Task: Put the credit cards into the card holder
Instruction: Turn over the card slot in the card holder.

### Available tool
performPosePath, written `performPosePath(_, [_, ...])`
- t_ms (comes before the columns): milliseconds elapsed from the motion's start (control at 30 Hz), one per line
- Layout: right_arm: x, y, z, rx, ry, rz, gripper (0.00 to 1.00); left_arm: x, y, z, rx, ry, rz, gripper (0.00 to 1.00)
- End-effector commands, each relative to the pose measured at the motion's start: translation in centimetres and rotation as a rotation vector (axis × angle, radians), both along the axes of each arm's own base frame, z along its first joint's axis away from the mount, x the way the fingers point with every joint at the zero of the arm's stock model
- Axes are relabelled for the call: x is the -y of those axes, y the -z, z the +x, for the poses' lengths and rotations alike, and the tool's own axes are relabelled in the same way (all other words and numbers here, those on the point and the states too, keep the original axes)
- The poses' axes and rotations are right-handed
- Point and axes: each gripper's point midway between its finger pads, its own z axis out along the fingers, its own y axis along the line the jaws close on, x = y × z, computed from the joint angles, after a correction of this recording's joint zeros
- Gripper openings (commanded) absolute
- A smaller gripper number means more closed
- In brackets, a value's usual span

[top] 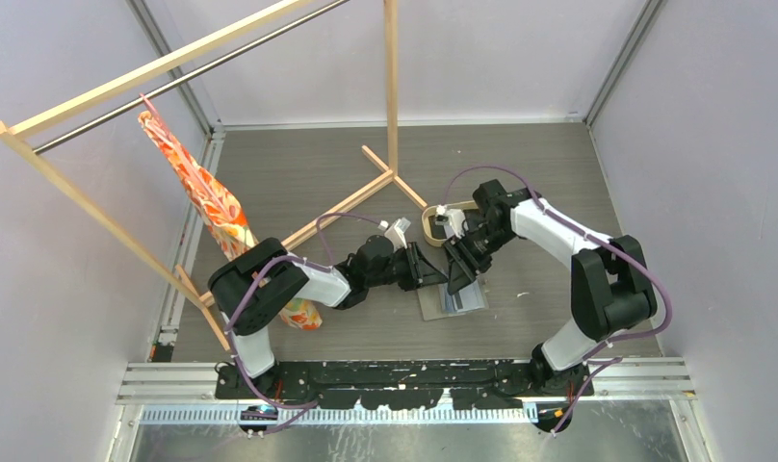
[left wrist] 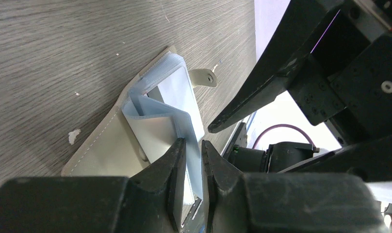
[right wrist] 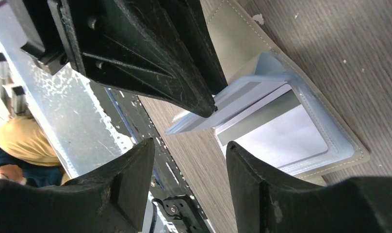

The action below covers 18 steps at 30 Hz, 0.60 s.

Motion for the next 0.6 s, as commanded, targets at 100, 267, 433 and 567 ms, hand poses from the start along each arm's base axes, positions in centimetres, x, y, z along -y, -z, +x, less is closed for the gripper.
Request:
performPosePath(100, [-0.4,1.3,0.8,0.073,-0.008,-0.077,0.61,0.7,-1.5,0.7,0.038,0.003,-0.049,0.19])
performPosePath(267, [-0.7,1.8,0.7,0.074,-0.008,-0.100,0.62,0.8,-1.6,0.7,0.038,0.005,-0.052,0.19])
performPosePath(433, [-0.9,2.3,0.6,0.073,-0.021,-0.130,0.64,0.8,-1.7,0.7,0.039,0.003,-0.054,0.19])
performPosePath(567, [-0.9,2.4,0.5,0.075,-0.023,-0.133,0.65,0.8,-1.6,0.7,0.039,0.004,-0.053,0.19])
